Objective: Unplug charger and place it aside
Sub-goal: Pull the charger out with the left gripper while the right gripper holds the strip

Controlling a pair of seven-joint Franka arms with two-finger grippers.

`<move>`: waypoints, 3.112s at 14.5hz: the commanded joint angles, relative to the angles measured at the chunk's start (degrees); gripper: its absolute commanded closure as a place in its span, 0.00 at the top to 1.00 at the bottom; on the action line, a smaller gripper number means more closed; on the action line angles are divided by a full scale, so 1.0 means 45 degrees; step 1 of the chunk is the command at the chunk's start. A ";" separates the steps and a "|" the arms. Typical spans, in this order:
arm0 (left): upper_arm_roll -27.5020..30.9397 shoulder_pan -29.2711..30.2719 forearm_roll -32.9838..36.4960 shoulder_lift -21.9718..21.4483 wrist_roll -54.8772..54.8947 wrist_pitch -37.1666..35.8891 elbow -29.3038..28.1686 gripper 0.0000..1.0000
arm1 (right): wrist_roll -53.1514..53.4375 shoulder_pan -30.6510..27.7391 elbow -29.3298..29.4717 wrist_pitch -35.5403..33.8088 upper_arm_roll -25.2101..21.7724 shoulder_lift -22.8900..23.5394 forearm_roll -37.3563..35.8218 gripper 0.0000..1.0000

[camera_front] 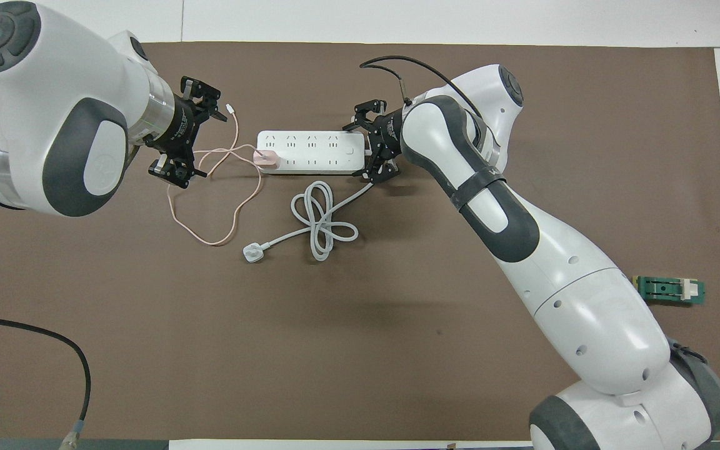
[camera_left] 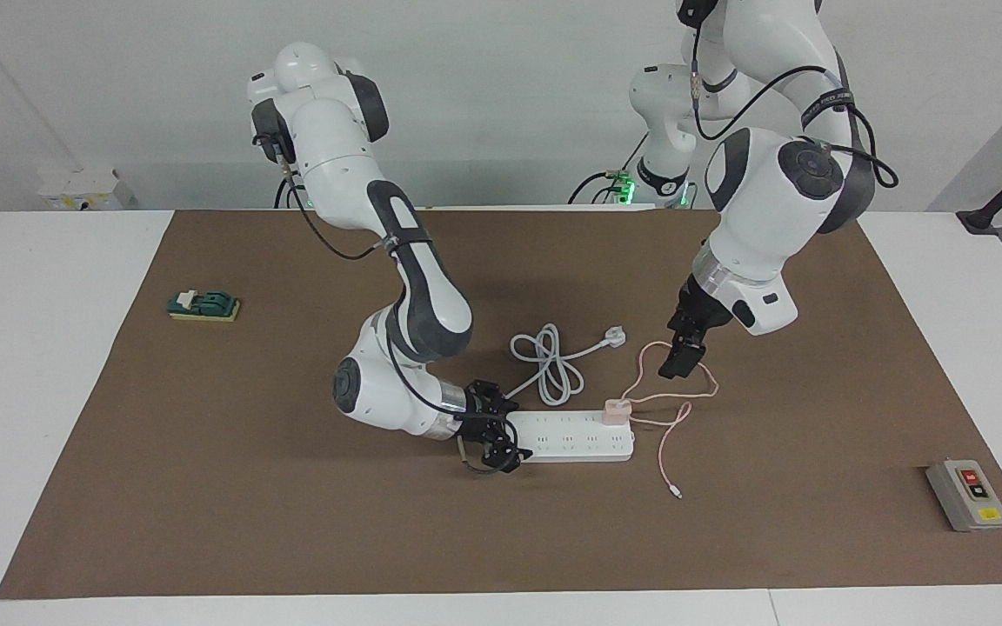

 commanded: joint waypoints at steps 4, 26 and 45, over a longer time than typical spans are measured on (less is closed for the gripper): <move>0.0107 -0.0960 0.1400 0.1213 -0.3877 0.1374 -0.0199 1.00 | 0.0095 0.0077 0.0559 0.0371 0.0101 0.0509 -0.0246 1.00; 0.0126 -0.1685 0.3007 0.2544 -0.5309 0.3387 -0.1036 0.49 | -0.0041 0.0058 0.0363 0.0723 0.0120 0.0490 -0.0149 0.33; 0.0204 -0.1451 0.2870 0.3307 -0.5153 -0.0009 0.2576 0.00 | -0.0022 0.0039 0.0363 0.0684 0.0120 0.0470 -0.0110 0.33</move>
